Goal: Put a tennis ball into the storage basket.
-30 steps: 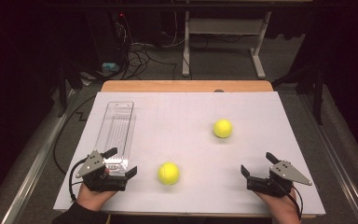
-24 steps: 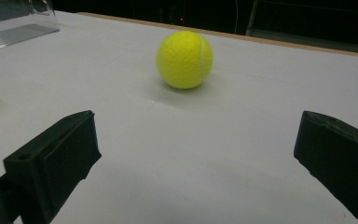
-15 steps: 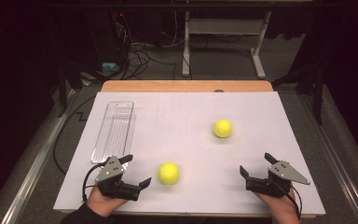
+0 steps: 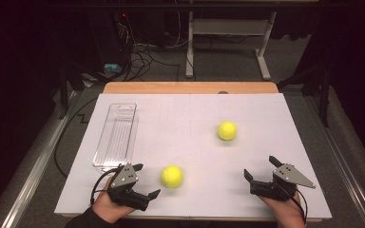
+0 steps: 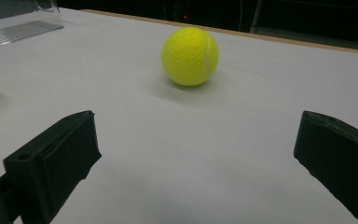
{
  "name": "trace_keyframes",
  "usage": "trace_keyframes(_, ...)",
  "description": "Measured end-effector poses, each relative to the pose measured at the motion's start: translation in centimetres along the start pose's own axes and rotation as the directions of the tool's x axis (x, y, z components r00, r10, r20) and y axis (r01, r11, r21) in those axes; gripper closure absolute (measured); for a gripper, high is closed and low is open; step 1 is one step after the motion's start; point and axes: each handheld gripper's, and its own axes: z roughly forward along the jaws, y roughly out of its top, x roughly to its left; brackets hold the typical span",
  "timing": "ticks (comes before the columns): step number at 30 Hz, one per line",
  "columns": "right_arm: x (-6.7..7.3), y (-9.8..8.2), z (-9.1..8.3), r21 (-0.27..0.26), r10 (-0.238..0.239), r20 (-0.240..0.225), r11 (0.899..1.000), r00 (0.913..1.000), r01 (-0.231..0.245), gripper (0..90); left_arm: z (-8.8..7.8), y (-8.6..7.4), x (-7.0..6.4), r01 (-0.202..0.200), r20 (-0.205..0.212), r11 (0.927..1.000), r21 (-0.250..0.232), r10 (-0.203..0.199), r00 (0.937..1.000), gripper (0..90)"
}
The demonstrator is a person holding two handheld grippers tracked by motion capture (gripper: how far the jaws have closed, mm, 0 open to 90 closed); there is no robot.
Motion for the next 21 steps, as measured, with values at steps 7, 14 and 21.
trace_keyframes(7,0.1,0.0,0.0,0.0,-0.003,-0.003,1.0,1.0,0.003,0.0,0.7,0.0,-0.3,-0.003,0.011,0.9982,0.06,0.002,0.9999,0.5)
trace_keyframes(14,0.2,0.0,0.0,-0.003,-0.002,-0.013,1.0,0.9999,0.002,0.0,1.2,-0.1,-0.3,-0.004,0.022,0.9925,0.122,0.001,0.9998,0.5)
trace_keyframes(21,0.2,0.6,0.0,-0.007,-0.014,-0.012,1.0,0.9998,0.014,0.0,1.8,0.3,-0.1,0.007,0.026,0.9812,0.193,-0.012,0.9996,0.5)
